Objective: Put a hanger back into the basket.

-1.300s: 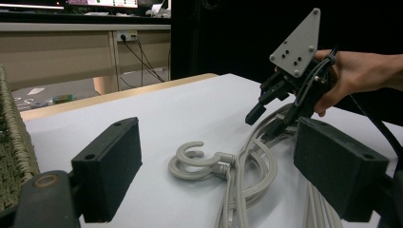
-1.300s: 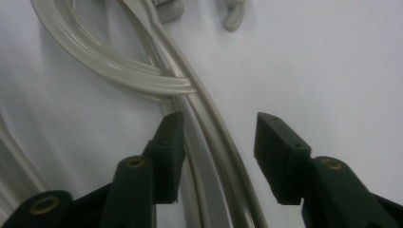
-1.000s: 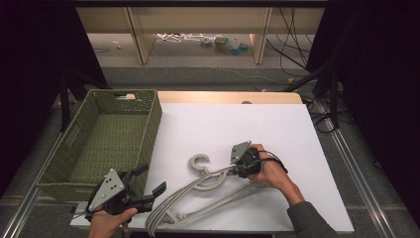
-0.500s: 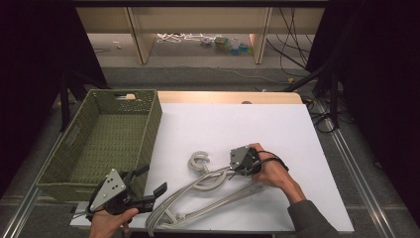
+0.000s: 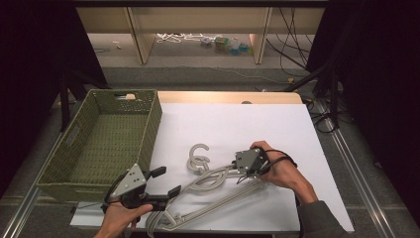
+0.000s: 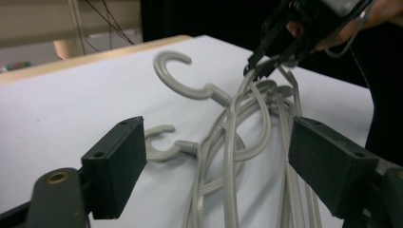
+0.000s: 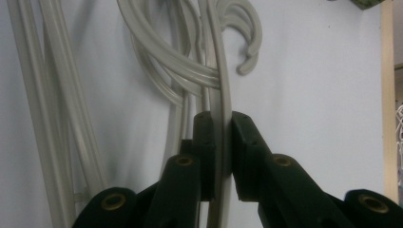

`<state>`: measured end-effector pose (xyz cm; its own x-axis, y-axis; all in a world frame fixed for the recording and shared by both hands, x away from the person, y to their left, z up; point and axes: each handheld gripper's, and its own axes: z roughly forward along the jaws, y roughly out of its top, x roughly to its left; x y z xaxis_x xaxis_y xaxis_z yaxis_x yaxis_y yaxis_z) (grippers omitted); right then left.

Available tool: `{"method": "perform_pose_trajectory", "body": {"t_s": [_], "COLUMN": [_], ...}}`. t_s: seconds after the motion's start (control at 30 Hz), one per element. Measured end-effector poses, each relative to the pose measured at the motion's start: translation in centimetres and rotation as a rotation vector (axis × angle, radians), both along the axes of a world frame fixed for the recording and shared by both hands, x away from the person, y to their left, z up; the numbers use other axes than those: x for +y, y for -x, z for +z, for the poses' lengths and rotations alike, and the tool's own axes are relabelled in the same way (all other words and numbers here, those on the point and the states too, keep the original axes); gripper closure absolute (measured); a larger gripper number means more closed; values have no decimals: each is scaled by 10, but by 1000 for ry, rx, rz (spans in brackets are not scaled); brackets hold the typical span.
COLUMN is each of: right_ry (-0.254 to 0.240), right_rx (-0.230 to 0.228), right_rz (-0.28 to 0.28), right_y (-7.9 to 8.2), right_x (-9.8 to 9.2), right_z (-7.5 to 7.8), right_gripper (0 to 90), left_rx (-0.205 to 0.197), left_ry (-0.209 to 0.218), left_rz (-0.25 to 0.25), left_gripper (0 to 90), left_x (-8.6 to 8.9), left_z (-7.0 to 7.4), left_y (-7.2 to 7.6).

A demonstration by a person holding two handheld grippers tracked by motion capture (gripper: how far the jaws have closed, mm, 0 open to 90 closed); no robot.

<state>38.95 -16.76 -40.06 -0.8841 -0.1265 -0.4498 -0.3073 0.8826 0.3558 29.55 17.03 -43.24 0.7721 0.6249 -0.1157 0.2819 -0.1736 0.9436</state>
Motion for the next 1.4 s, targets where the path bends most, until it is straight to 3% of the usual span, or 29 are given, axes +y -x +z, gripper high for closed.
{"method": "perform_pose_trajectory", "body": {"t_s": [0.1, 0.13, 0.33, 0.4, 0.47, 0.5, 0.67, 0.8, 1.1, 1.33, 1.4], "right_ry": [-7, -3, -10, -19, -6, -16, -10, -13, -17, -29, -62], "right_rx": [-15, -14, -39, -60, -74, -86, -95, -115, -111, -114, -96], "right_rz": [11, -23, -10, 60, 33, 65, 64, 82, 90, 96, 89], "right_y": [2, 5, 10, 8, 11, 12, 16, 18, 20, 19, 20], "right_x": [0, -2, -3, -2, -3, -2, -1, 0, 0, -2, -5], "right_z": [4, 7, 14, 18, 23, 26, 30, 34, 35, 36, 38], "right_gripper": [820, 820, 820, 820, 820, 820, 820, 820, 820, 812, 803], "left_rx": [35, 31, 130, 162, 173, 180, 200, 261, 319, 354, 346], "left_ry": [-15, -34, -63, -67, -65, -76, -69, -29, -6, 21, 17], "left_rz": [8, -10, -55, -72, -93, -100, -144, -195, -212, -256, -254], "left_gripper": [238, 270, 301, 335, 344, 393, 464, 544, 767, 801, 801], "left_x": [-9, -12, -33, -36, -41, -43, -51, -53, -57, -60, -60], "left_z": [0, 1, -3, -3, -3, -3, -2, -1, -1, 7, 13], "left_y": [-7, -11, -28, -32, -35, -35, -40, -45, -50, -45, -42]}}
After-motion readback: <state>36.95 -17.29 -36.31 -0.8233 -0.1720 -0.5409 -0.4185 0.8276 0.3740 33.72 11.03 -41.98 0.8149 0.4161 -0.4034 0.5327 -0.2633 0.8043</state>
